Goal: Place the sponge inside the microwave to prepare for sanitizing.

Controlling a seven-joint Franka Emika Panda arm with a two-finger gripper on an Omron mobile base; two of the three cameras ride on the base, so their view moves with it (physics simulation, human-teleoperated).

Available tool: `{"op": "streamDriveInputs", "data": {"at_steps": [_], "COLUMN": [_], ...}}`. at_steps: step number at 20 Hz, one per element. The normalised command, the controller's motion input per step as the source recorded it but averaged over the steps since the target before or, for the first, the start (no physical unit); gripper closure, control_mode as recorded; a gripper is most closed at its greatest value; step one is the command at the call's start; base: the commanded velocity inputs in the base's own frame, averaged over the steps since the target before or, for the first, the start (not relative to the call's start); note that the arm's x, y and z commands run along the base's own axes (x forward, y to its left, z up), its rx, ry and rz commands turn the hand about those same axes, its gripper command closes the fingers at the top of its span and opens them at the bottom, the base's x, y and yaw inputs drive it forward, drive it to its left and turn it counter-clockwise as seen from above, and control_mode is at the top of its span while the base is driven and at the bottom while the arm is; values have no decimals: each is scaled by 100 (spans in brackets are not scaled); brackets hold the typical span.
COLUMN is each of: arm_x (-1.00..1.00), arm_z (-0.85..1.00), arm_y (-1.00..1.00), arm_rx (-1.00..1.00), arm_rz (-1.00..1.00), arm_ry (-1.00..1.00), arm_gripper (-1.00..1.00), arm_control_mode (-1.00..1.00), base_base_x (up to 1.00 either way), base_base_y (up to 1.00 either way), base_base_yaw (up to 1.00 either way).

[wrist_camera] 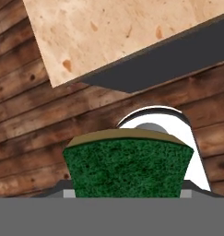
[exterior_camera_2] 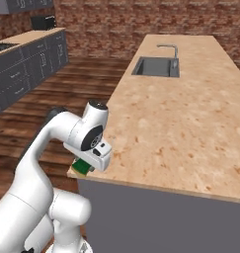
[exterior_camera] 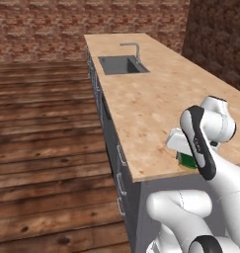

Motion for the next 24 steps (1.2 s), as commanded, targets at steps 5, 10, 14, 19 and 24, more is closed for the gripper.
{"op": "streamDriveInputs", "data": {"at_steps": [5,10,14,19,24], "arm_x": [0,0,0,0,0], "arm_z": [0,0,0,0,0], "arm_y": [0,0,0,0,0], "arm_rx": [0,0,0,0,0], "arm_rz": [0,0,0,0,0], "arm_ry": [0,0,0,0,0], "arm_gripper": [100,100,100,100,100], "arm_control_mode": [100,100,100,100,100], "base_base_x": [-6,9,9,12,14], "base_base_y": [9,-1,-1,0,0], "base_base_yaw": [-42,-72,-79,-81,-75]}}
